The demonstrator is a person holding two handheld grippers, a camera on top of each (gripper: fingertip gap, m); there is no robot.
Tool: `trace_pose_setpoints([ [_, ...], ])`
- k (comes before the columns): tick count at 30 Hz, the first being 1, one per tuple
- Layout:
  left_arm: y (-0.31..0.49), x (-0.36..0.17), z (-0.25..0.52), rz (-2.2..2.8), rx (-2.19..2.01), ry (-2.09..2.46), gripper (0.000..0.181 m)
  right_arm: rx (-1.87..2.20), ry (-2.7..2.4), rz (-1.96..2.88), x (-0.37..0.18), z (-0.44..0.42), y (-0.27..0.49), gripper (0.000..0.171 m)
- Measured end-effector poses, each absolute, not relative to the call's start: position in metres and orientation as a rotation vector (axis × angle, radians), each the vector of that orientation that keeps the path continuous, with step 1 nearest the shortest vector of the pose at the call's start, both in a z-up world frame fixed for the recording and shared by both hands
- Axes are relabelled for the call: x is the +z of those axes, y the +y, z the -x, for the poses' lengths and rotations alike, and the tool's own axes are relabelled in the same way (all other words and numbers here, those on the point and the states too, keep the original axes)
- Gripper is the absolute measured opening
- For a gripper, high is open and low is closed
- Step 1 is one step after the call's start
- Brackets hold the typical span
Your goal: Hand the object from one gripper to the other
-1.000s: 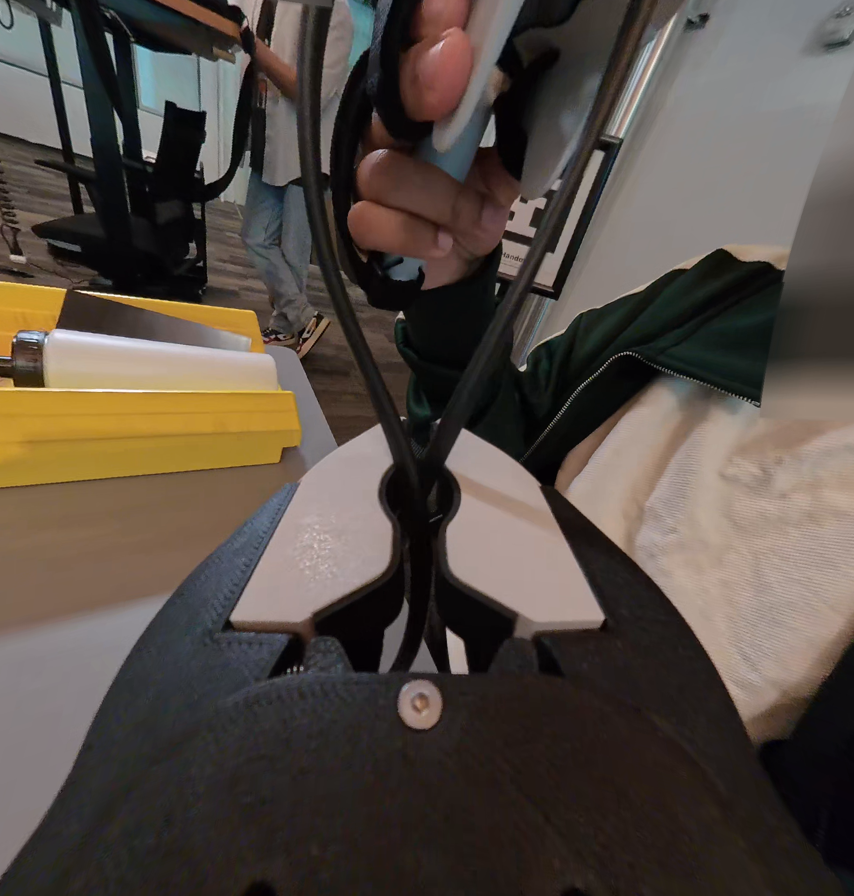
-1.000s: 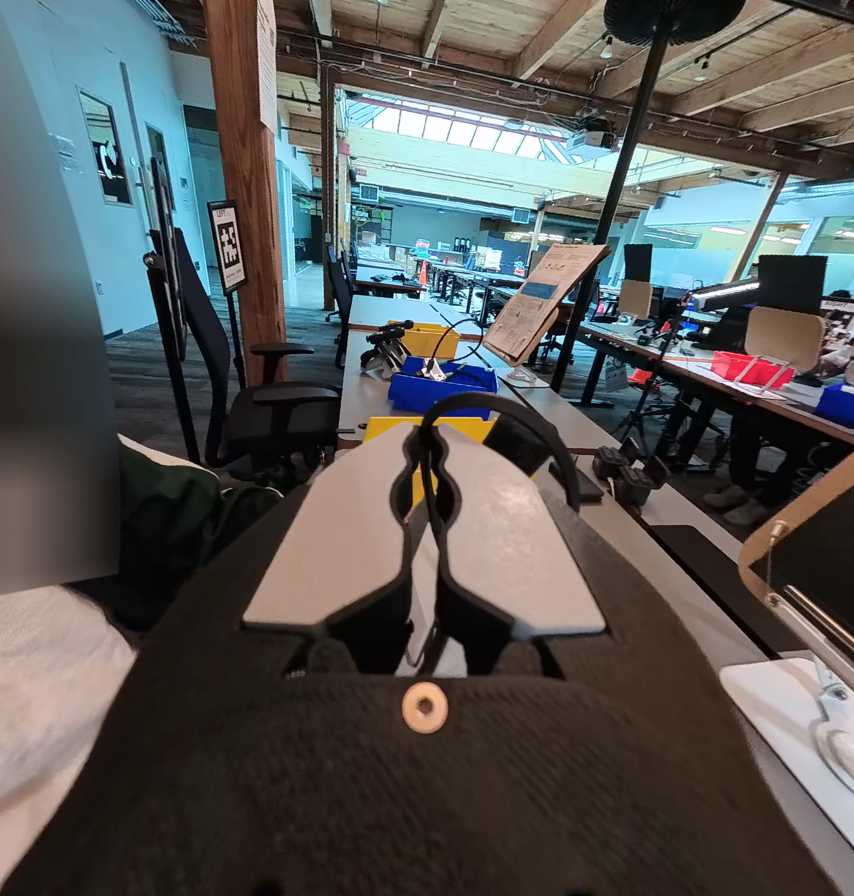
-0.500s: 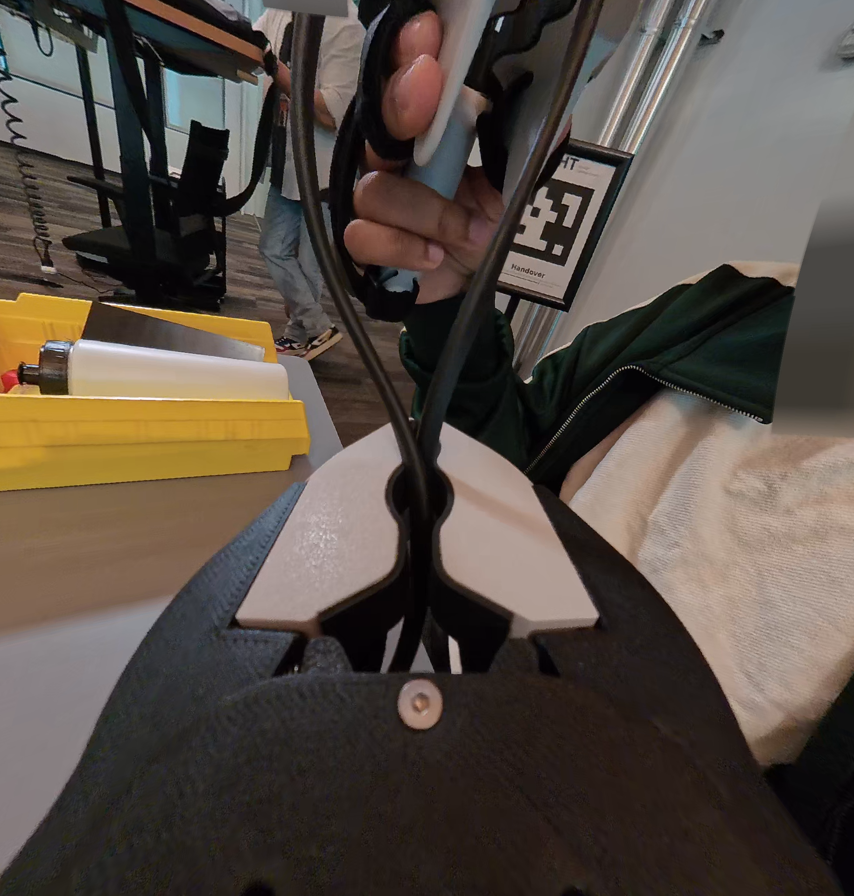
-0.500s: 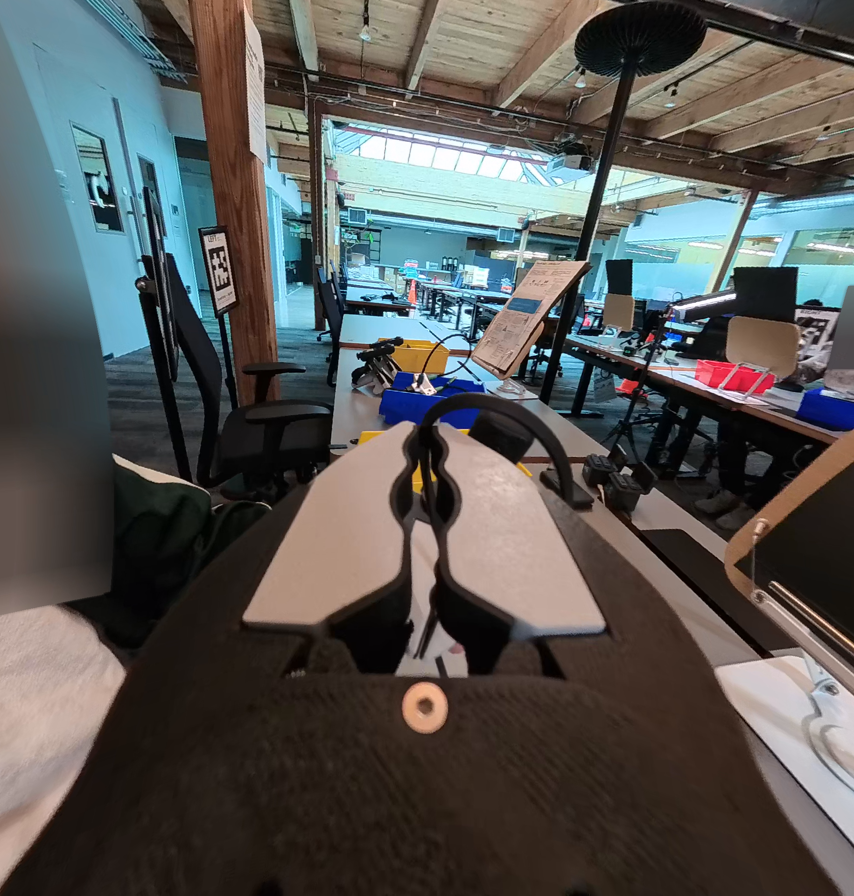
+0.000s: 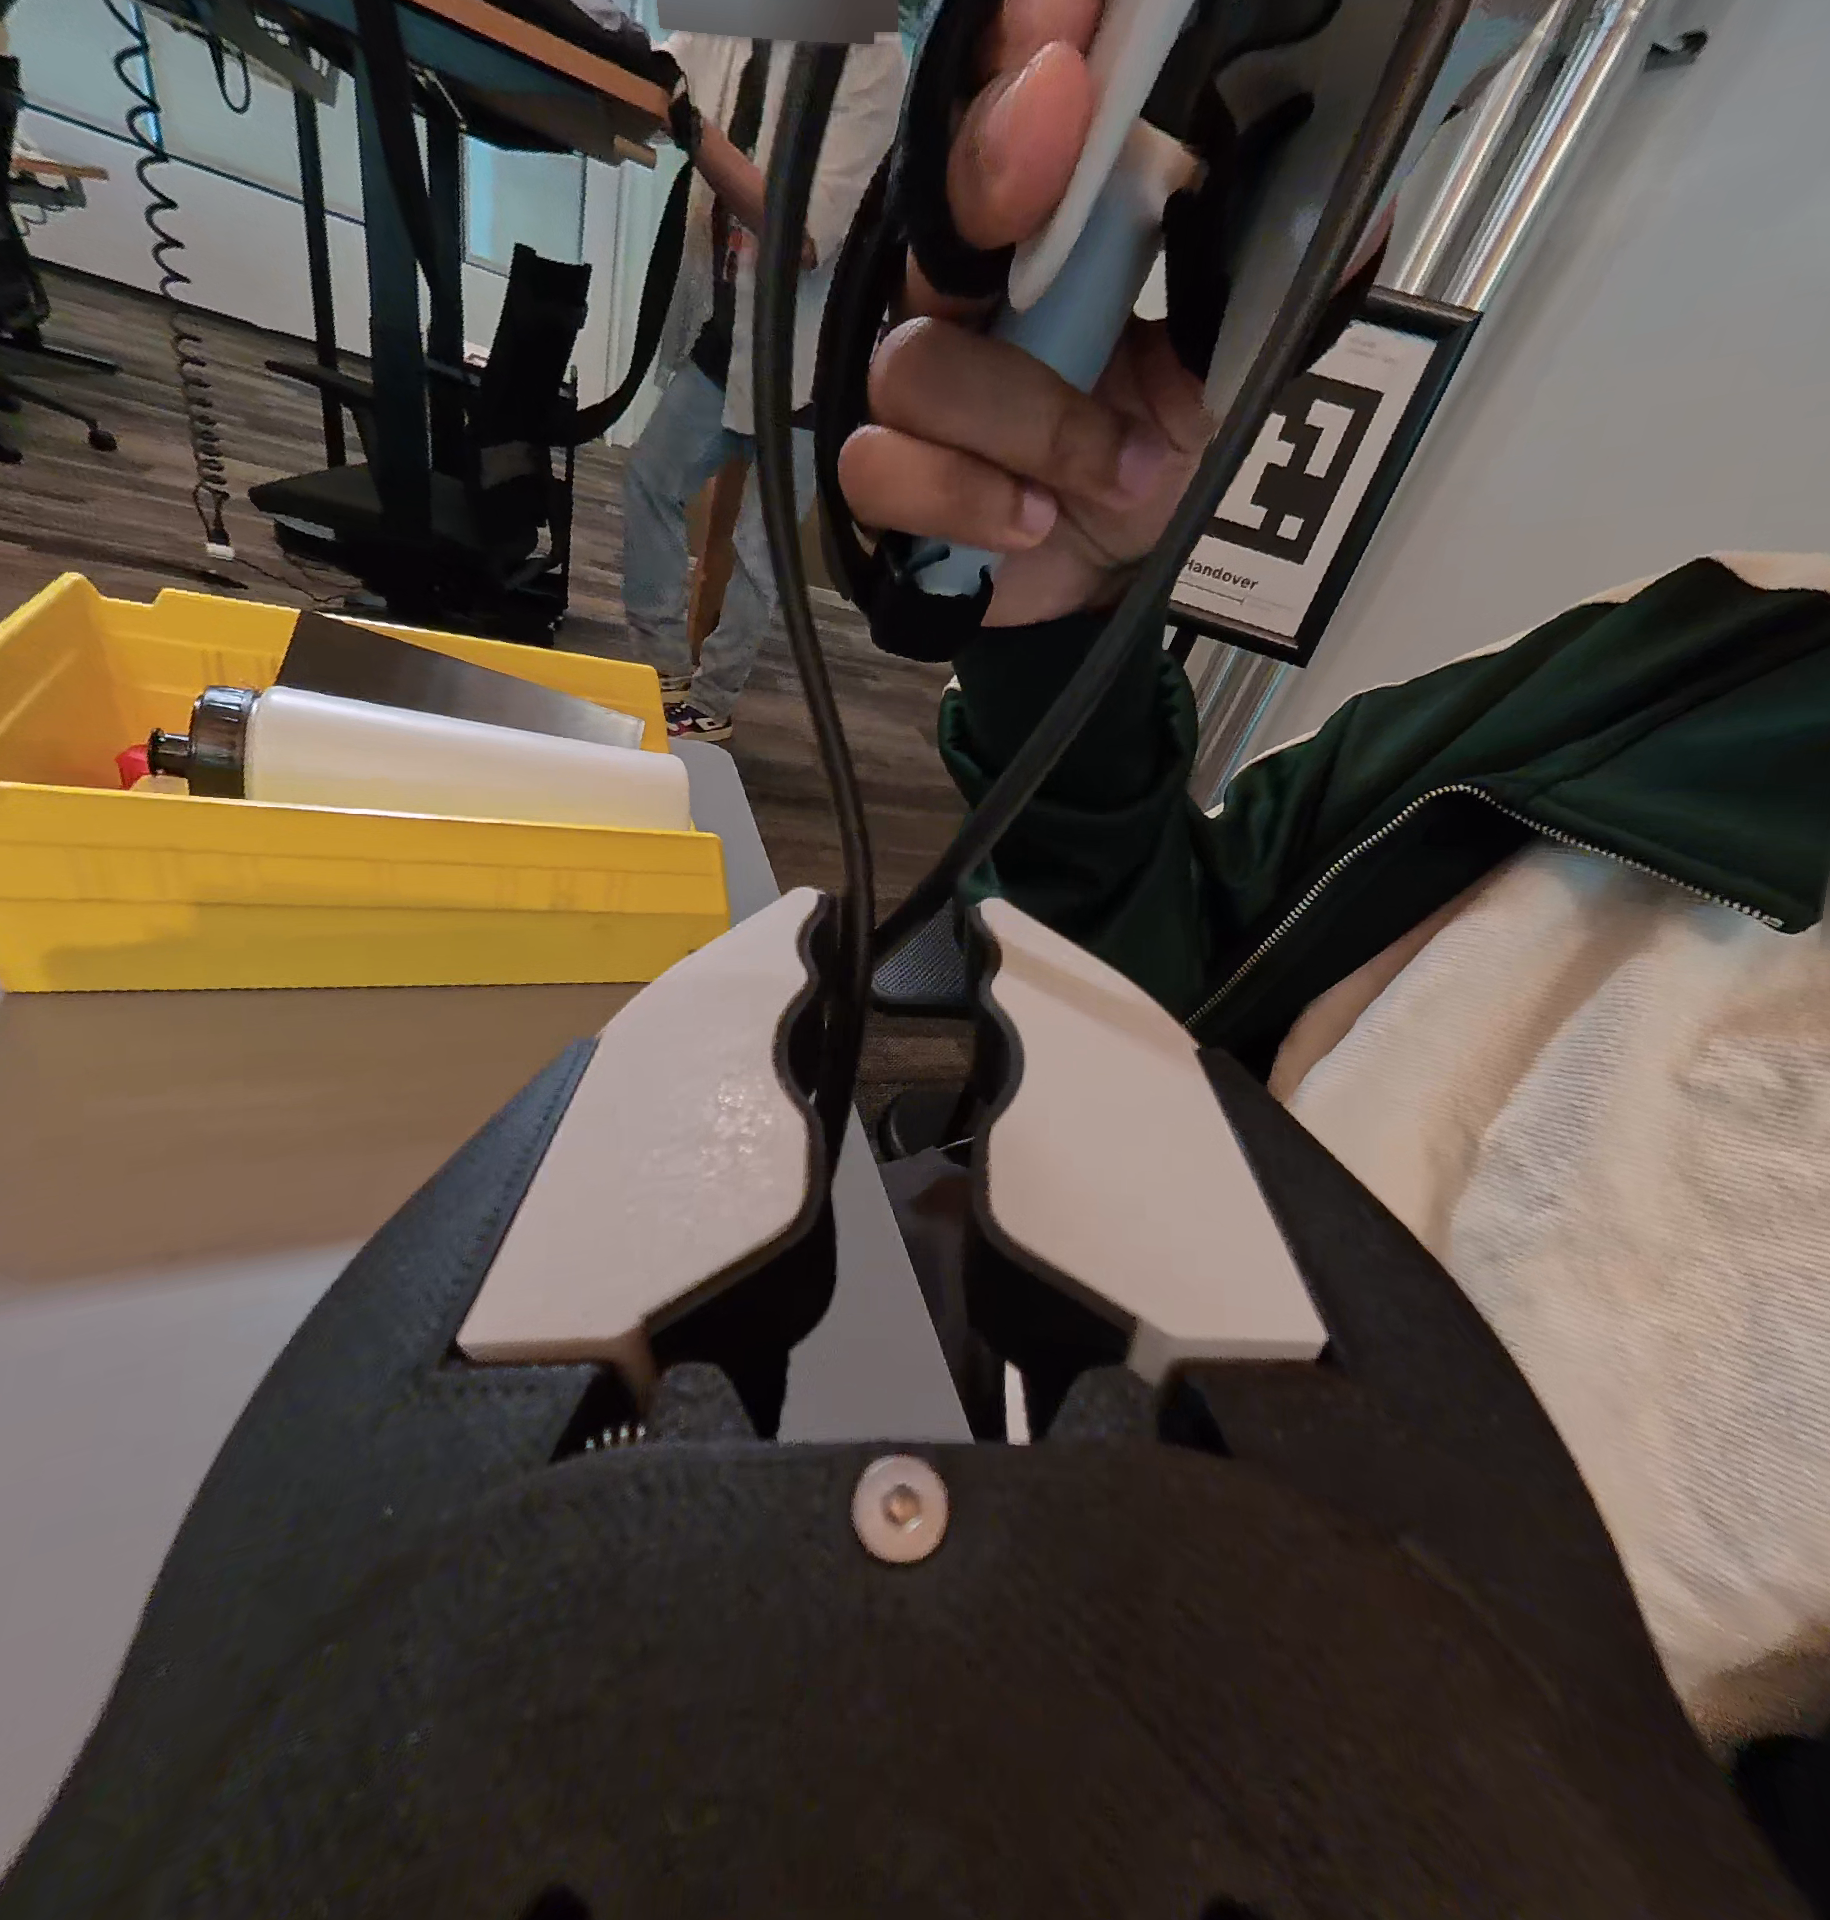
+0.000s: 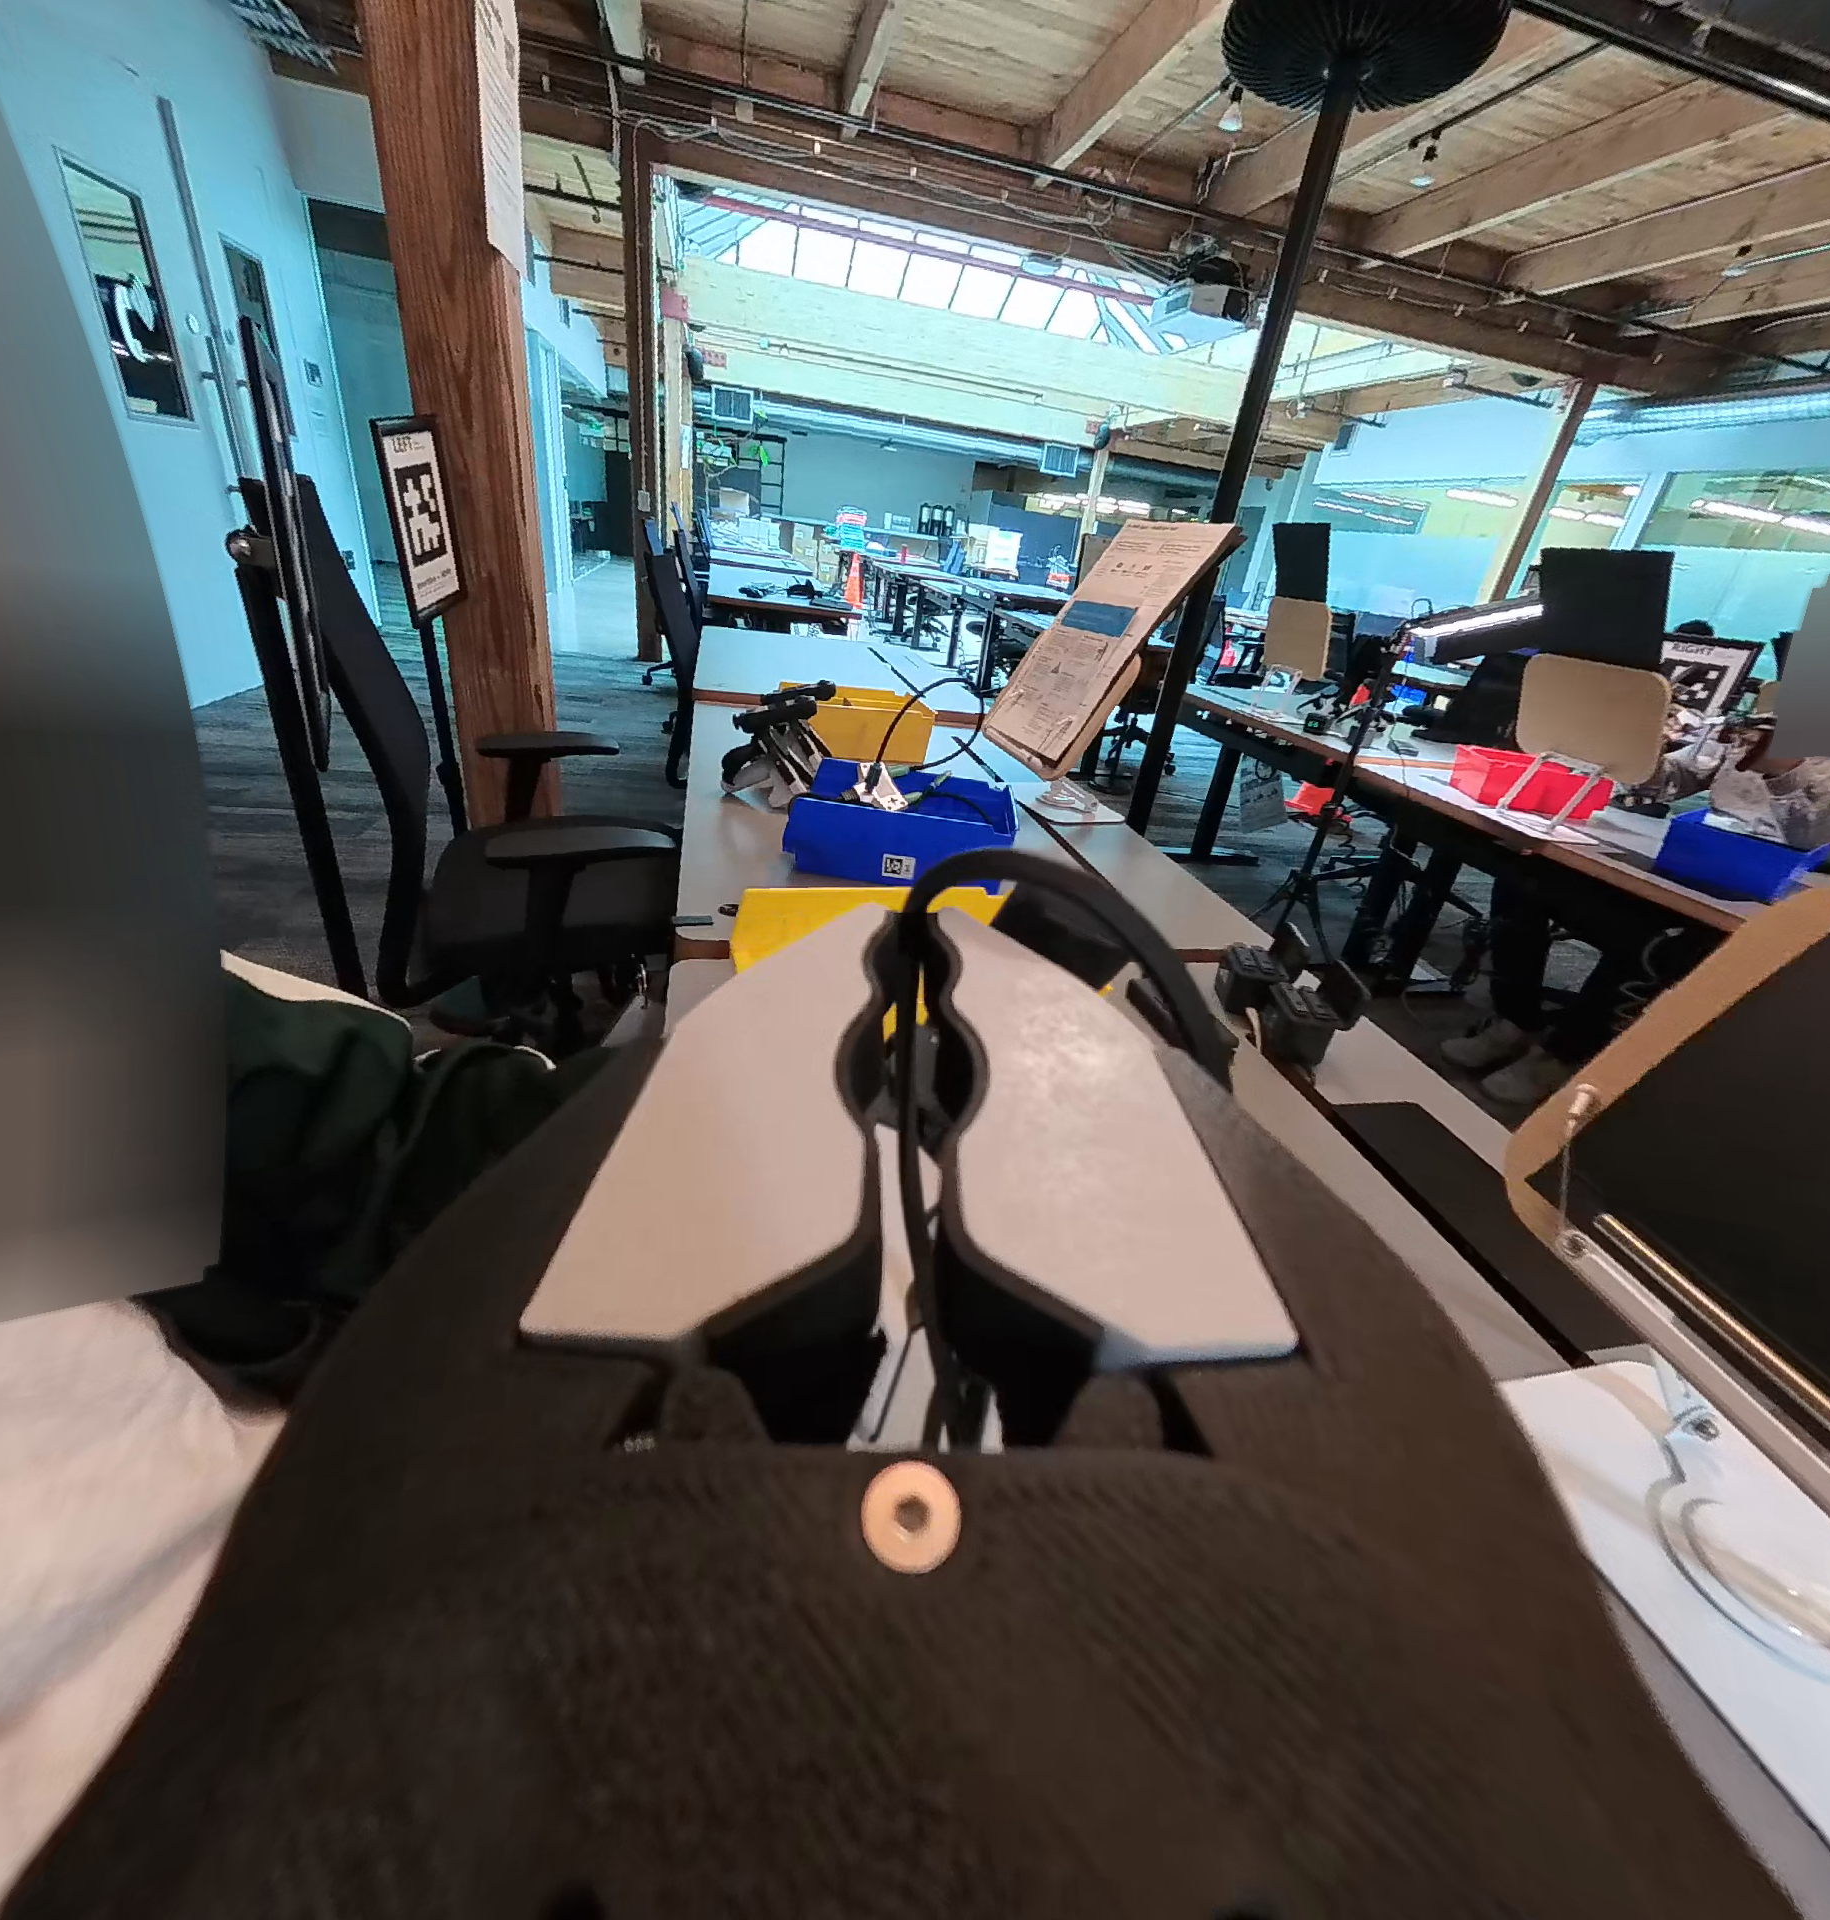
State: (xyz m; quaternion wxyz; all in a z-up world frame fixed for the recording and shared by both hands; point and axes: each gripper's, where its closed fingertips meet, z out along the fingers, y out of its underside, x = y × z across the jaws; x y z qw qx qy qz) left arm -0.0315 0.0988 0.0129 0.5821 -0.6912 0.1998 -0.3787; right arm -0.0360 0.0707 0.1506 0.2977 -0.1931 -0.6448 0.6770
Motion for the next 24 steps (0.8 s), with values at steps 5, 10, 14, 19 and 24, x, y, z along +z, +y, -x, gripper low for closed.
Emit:
trace_pose_setpoints([
  [5,0.107,0.008,0.024,1.623,-0.864,0.465,0.014,1.733,-1.709,0.513,0.150,0.038,0.071,0.004],
  [10,0.108,0.008,0.022,1.626,-0.849,0.467,0.010,1.703,-1.695,0.522,0.151,0.038,0.074,0.004],
  [14,0.107,0.015,0.025,1.616,-0.840,0.441,0.006,1.742,-1.666,0.542,0.154,0.038,0.078,0.006],
  [19,0.105,0.021,0.033,1.597,-0.816,0.405,0.005,1.754,-1.625,0.574,0.155,0.043,0.085,0.014],
  [24,0.104,0.032,0.048,1.545,-0.812,0.319,0.005,1.763,-1.596,0.591,0.157,0.045,0.088,0.027],
])
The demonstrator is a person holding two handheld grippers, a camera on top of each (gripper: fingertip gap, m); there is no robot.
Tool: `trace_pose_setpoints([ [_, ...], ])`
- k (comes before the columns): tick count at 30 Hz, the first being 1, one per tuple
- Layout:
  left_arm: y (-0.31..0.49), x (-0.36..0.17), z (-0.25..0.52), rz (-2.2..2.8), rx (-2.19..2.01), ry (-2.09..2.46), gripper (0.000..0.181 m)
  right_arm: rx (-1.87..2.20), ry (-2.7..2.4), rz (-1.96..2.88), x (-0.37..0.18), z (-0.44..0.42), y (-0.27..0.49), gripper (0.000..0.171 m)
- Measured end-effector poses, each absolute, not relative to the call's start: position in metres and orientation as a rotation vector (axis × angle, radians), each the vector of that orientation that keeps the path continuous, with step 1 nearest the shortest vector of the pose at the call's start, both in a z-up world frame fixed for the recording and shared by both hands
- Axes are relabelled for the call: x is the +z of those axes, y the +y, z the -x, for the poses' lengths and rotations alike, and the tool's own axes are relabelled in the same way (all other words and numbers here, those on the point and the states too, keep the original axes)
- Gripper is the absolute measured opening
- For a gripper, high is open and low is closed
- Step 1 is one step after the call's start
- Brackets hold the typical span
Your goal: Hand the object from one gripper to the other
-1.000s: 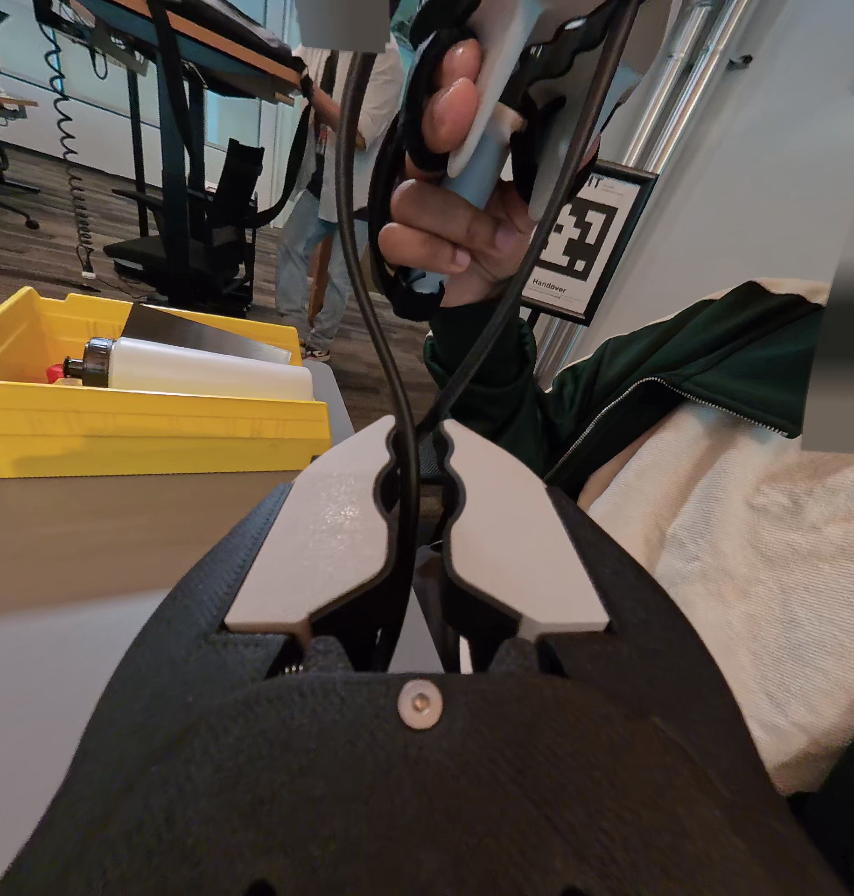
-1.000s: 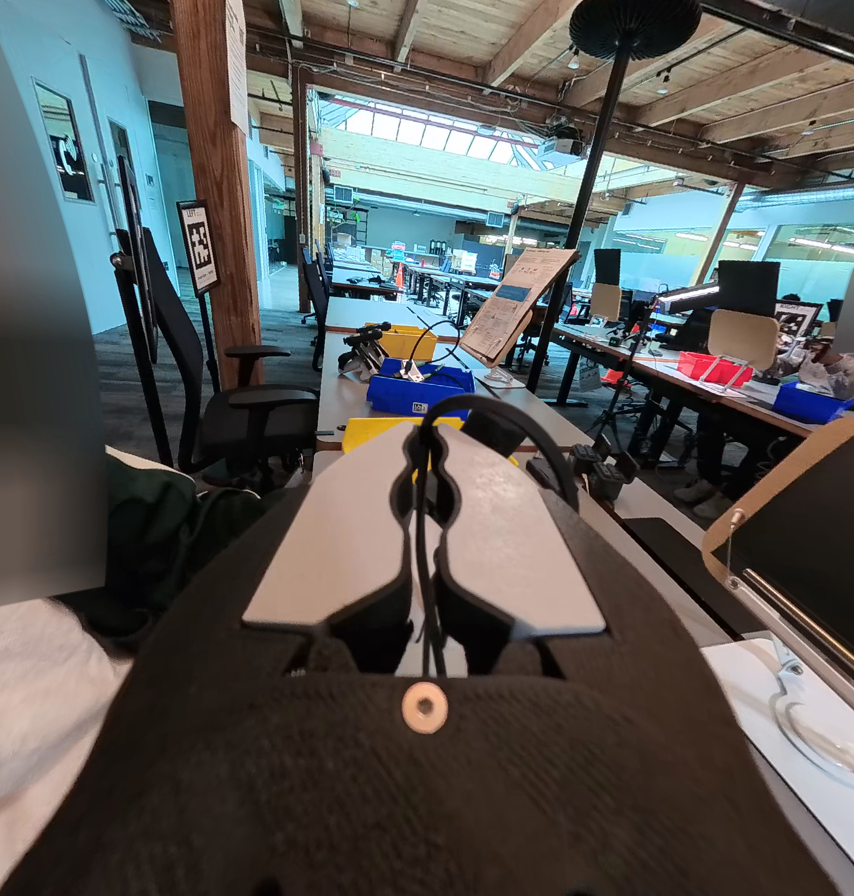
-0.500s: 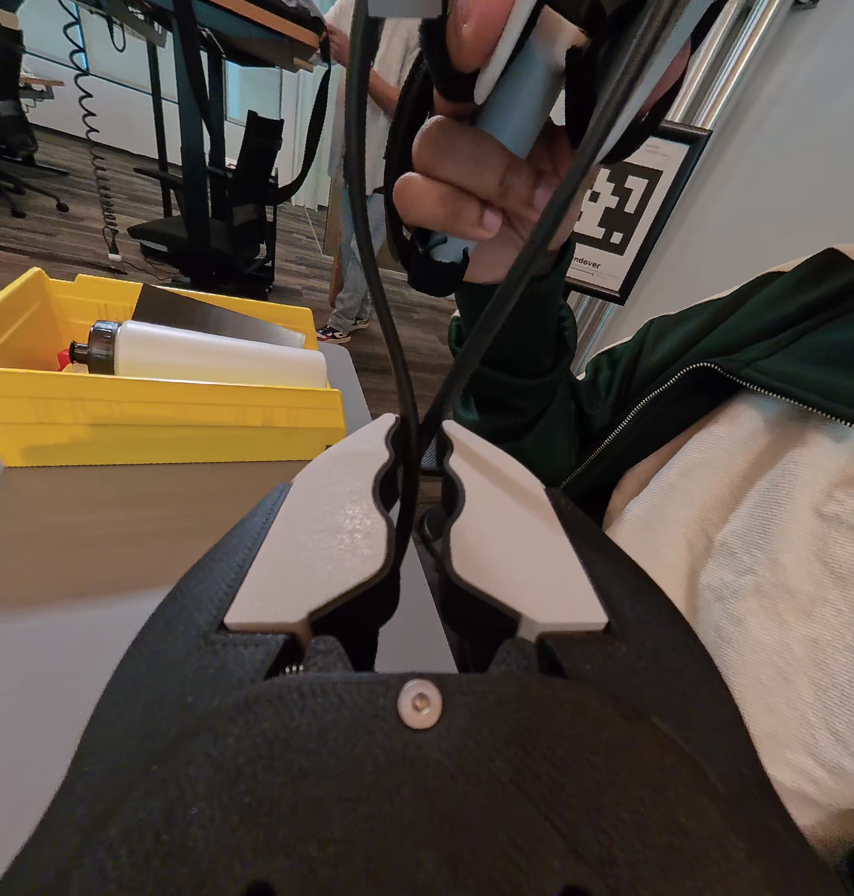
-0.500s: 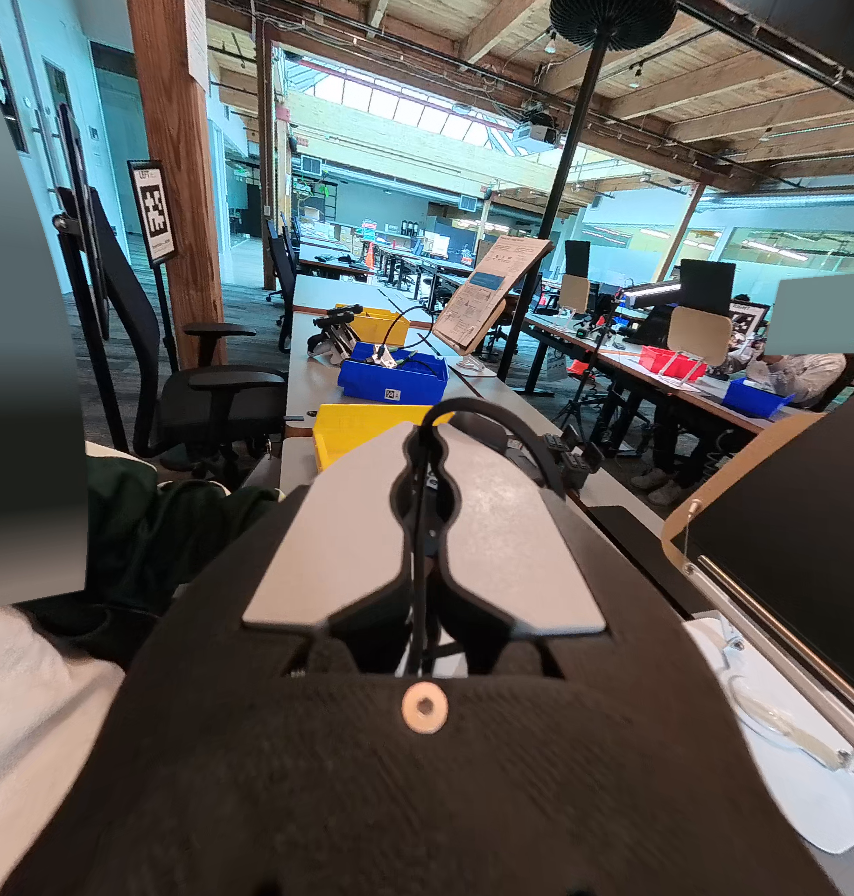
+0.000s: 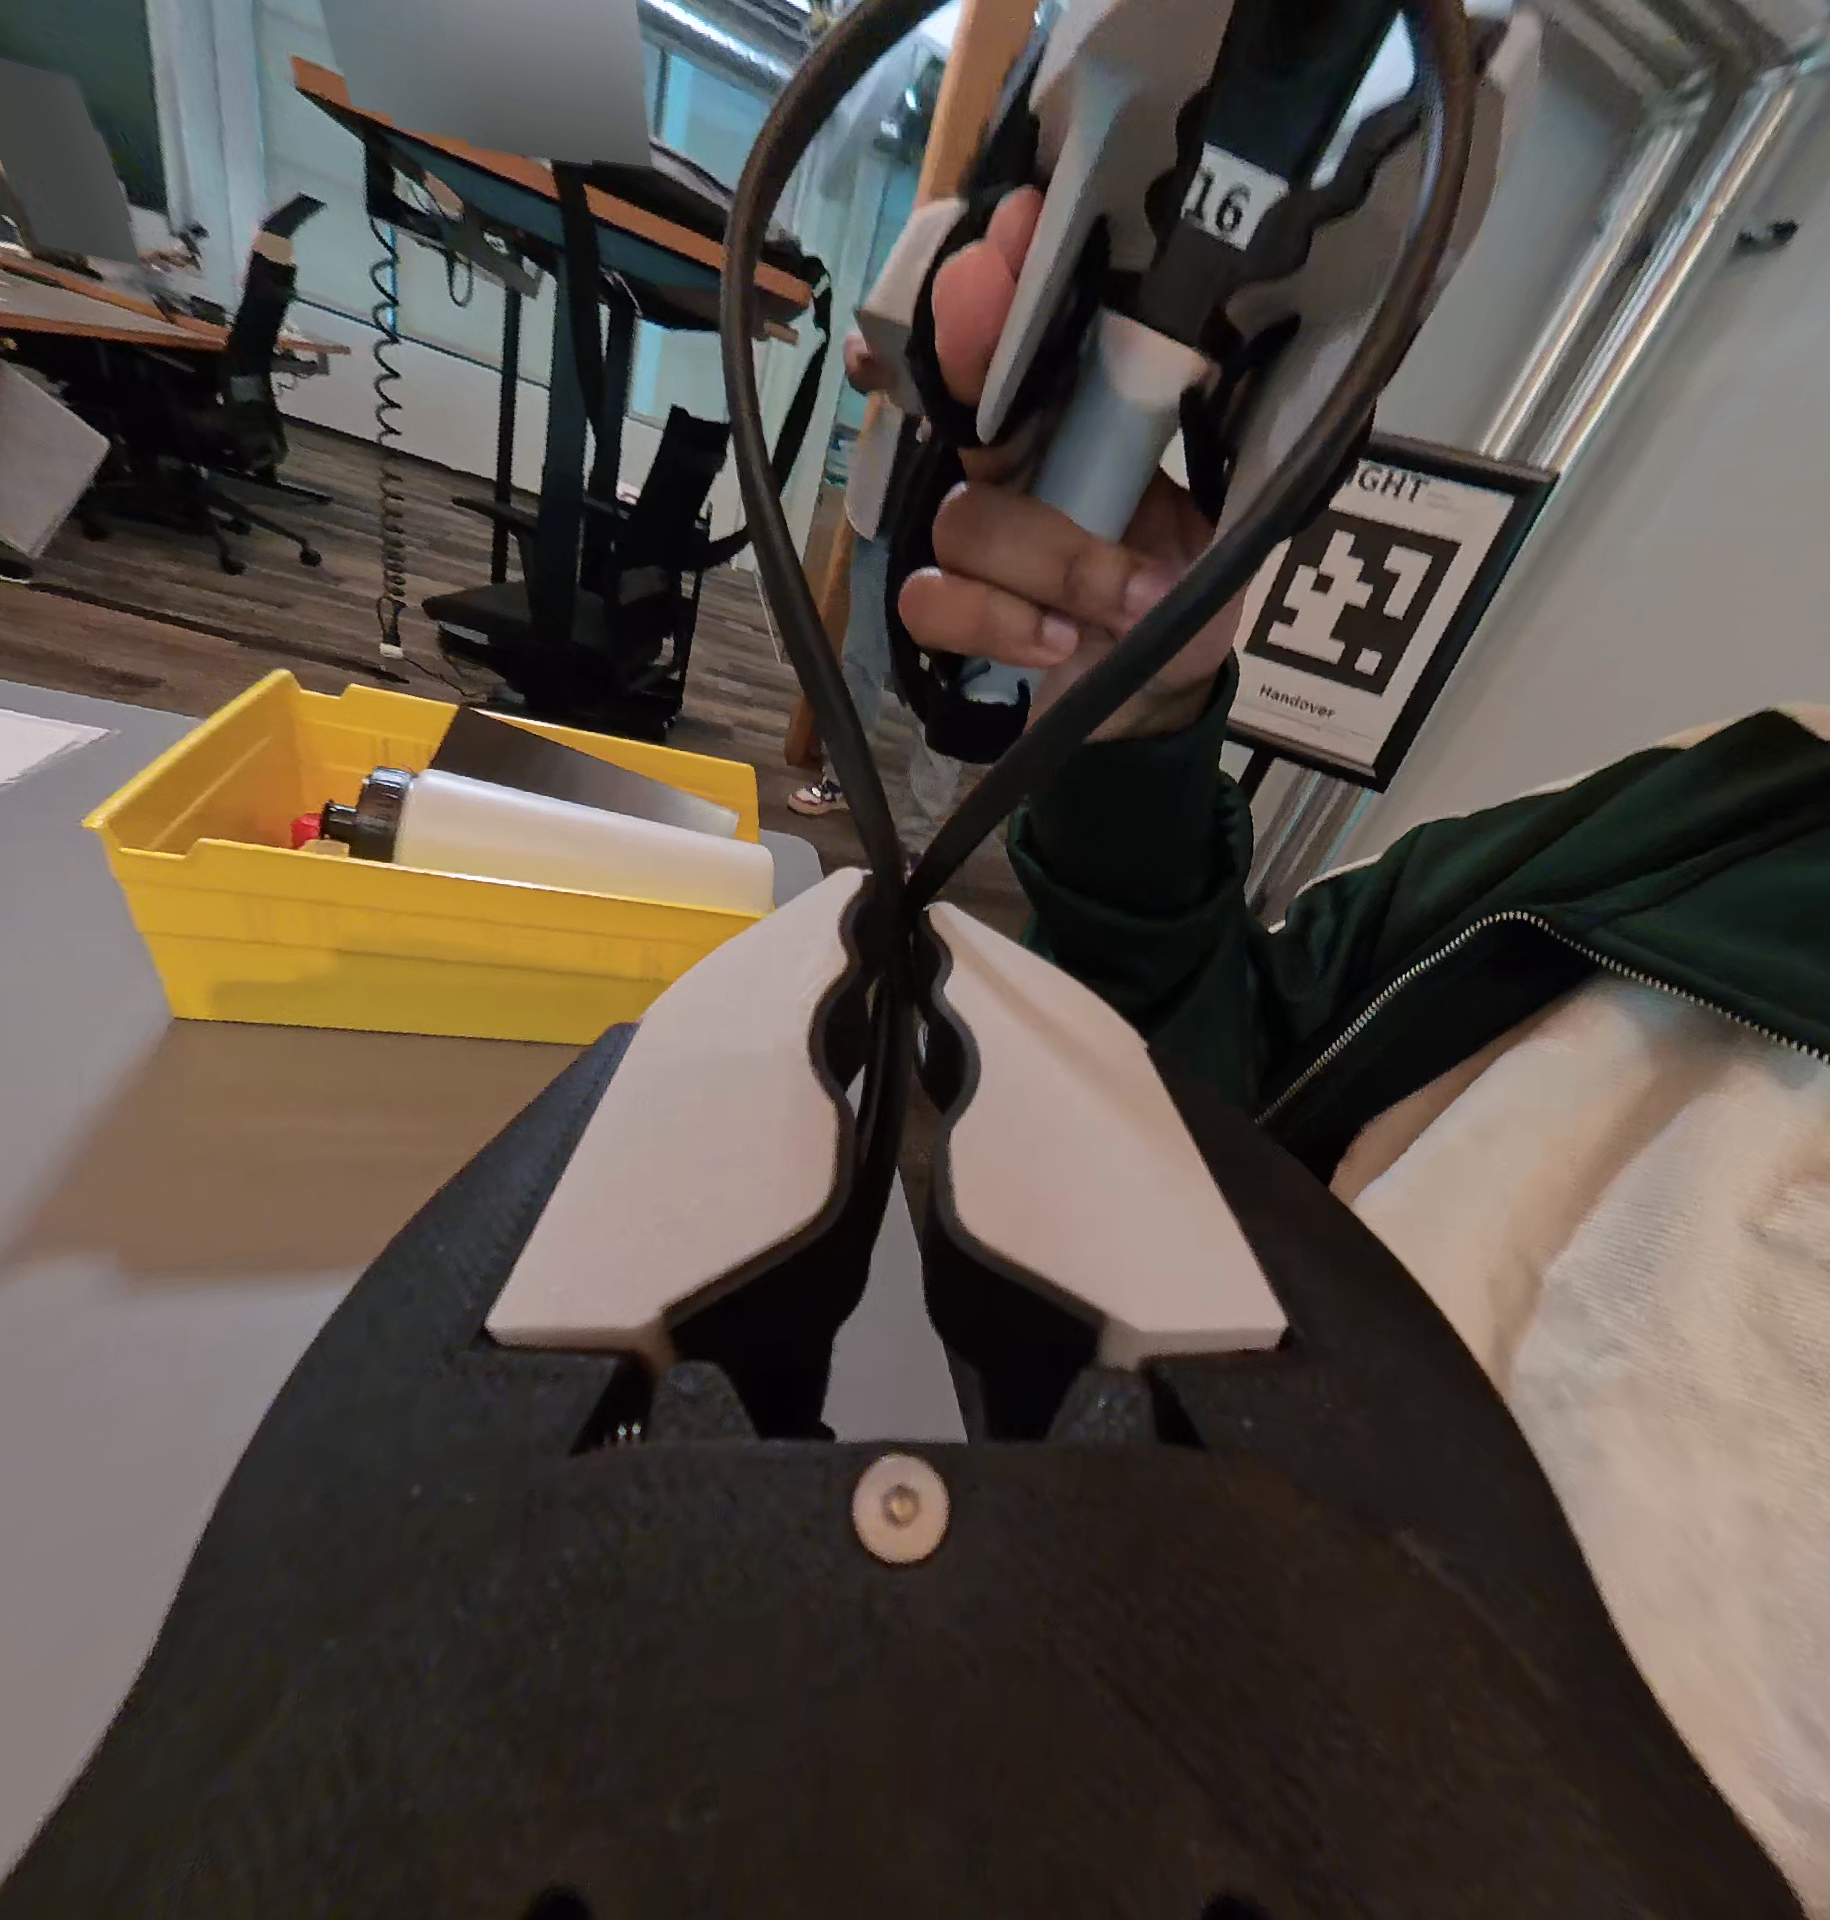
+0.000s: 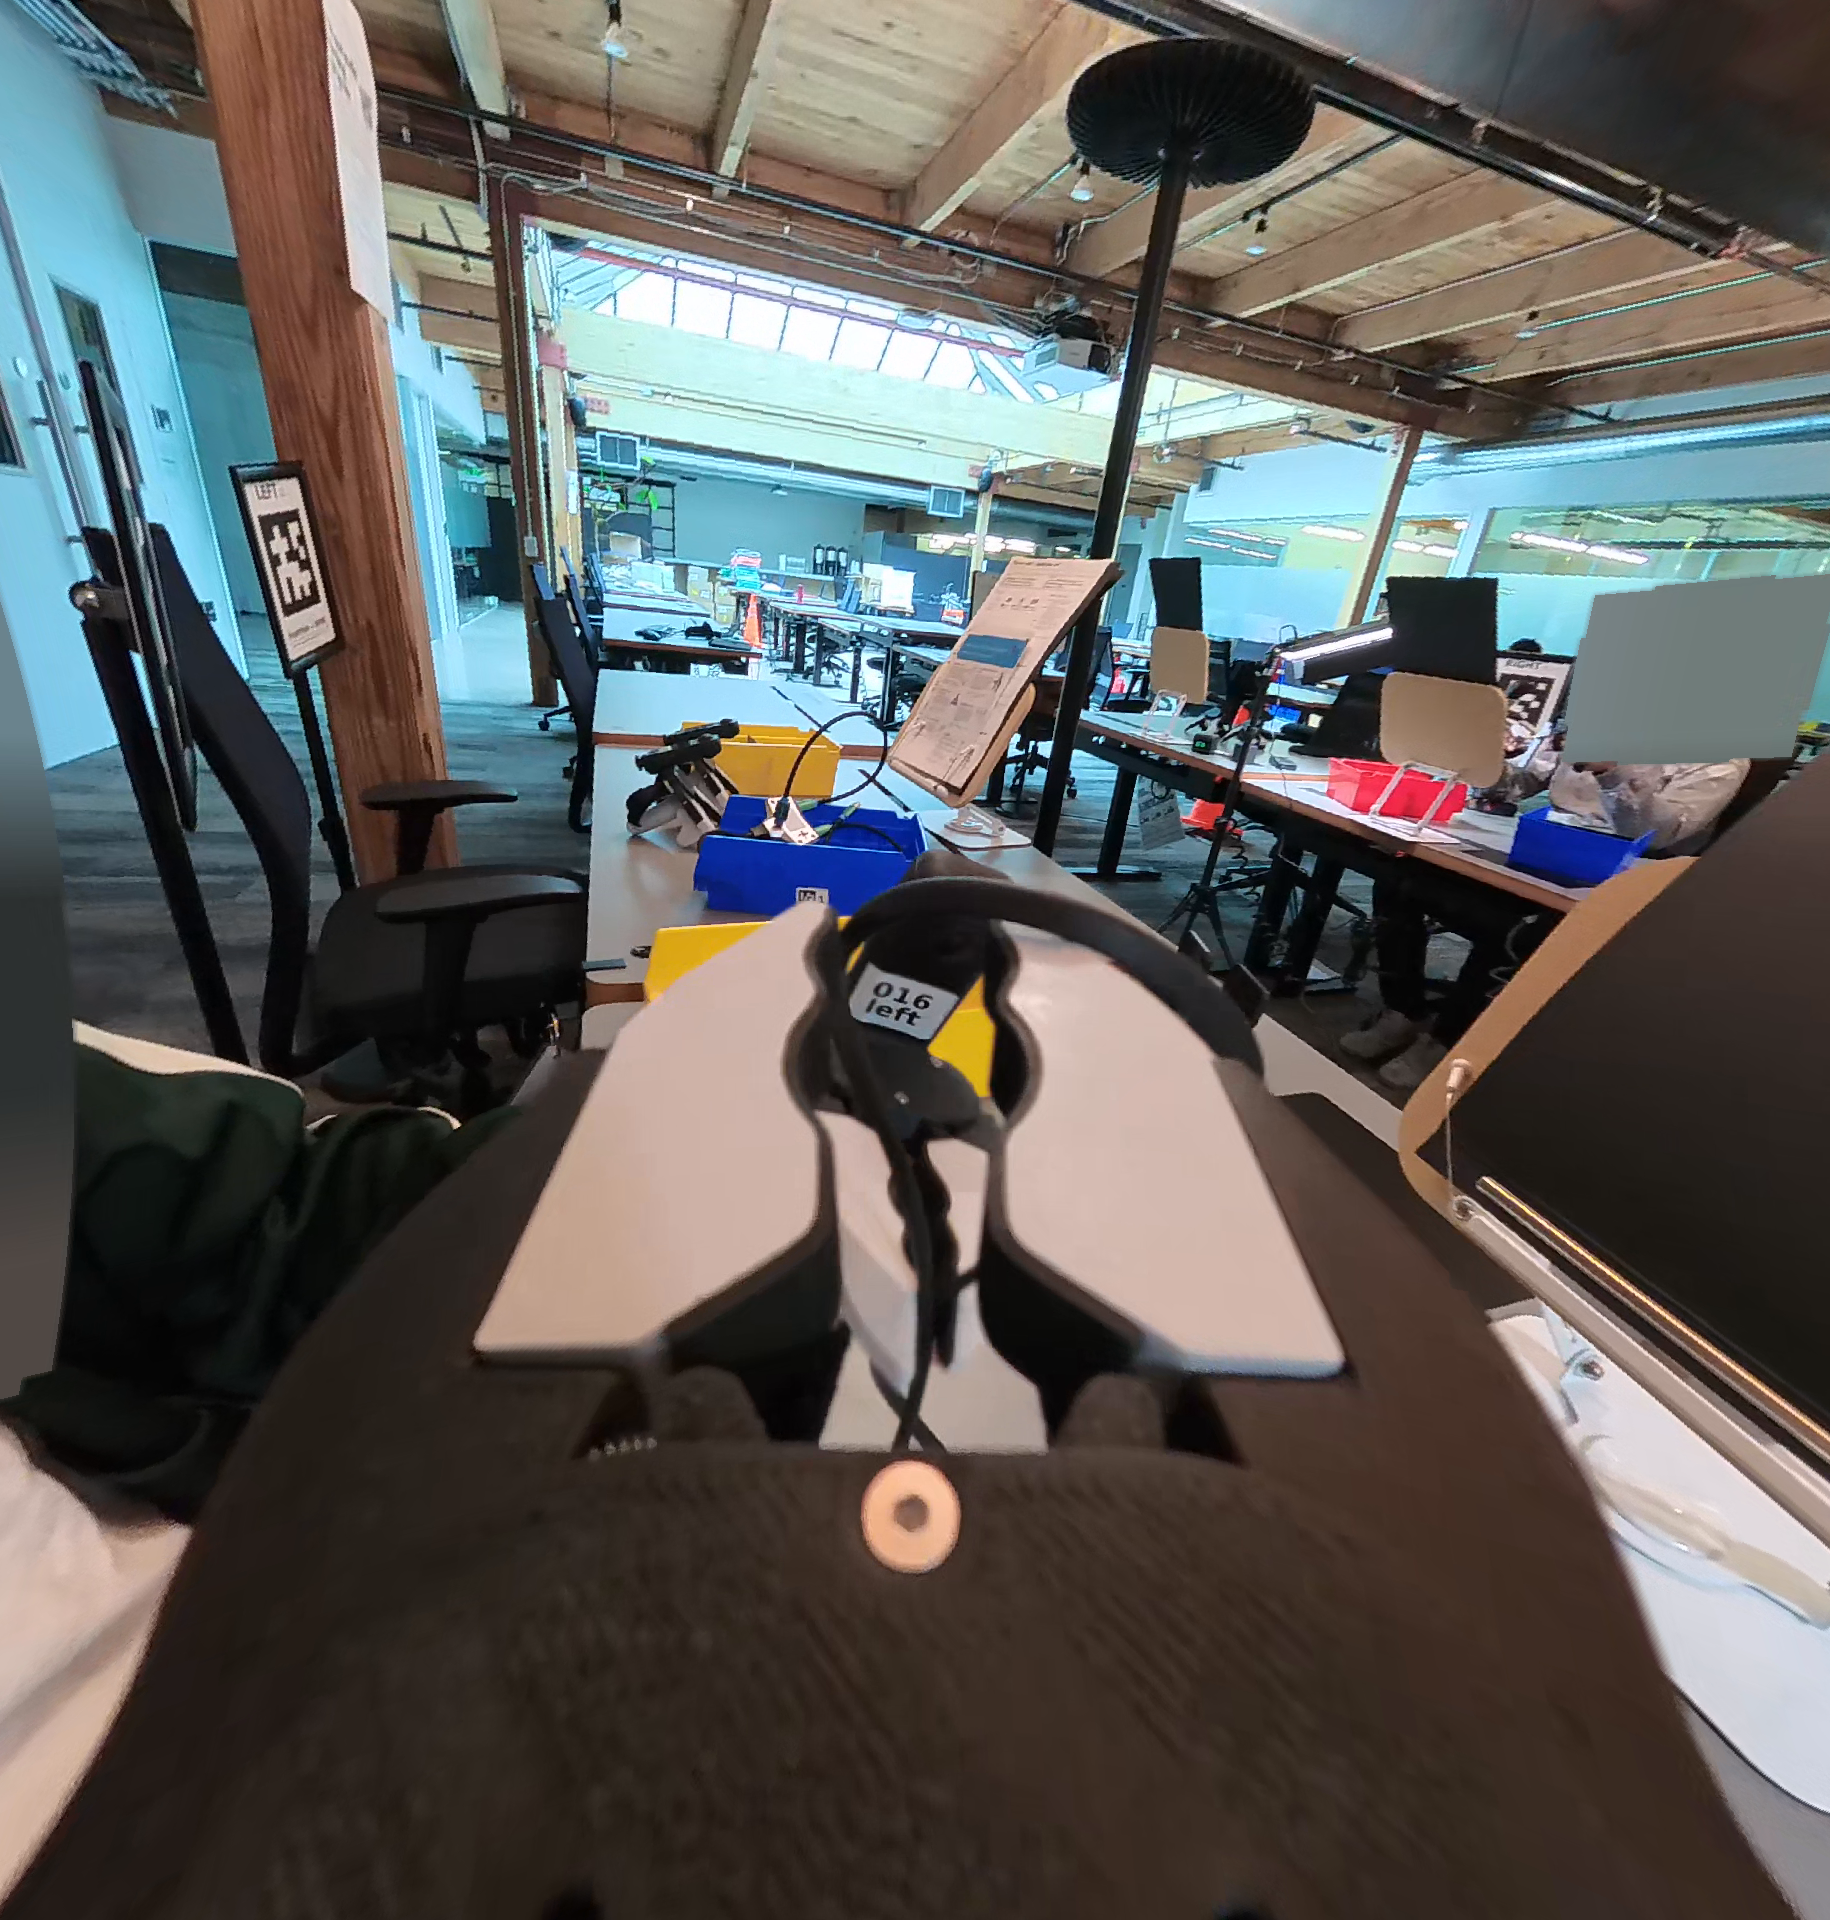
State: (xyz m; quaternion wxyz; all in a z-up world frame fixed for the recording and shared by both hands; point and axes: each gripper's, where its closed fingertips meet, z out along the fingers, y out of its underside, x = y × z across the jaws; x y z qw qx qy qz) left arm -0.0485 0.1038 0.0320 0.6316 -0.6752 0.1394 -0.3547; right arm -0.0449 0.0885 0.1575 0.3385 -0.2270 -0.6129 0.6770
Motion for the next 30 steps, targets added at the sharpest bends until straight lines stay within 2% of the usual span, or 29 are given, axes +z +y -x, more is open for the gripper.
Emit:
trace_pose_setpoints([
  [6,0.098,0.046,0.084,1.485,-0.782,0.164,0.005,1.734,-1.640,0.649,0.146,0.053,0.090,0.045],
  [12,0.070,0.079,0.127,1.395,-0.642,0.069,0.005,1.604,-1.868,0.827,0.097,0.072,0.094,0.055],
  [19,0.030,0.112,0.155,1.296,-0.502,0.028,0.005,1.434,-1.975,1.007,0.052,0.094,0.114,0.056],
  [30,0.007,0.128,0.164,1.221,-0.537,0.017,0.005,1.383,-1.907,0.936,0.057,0.101,0.116,0.049],
])
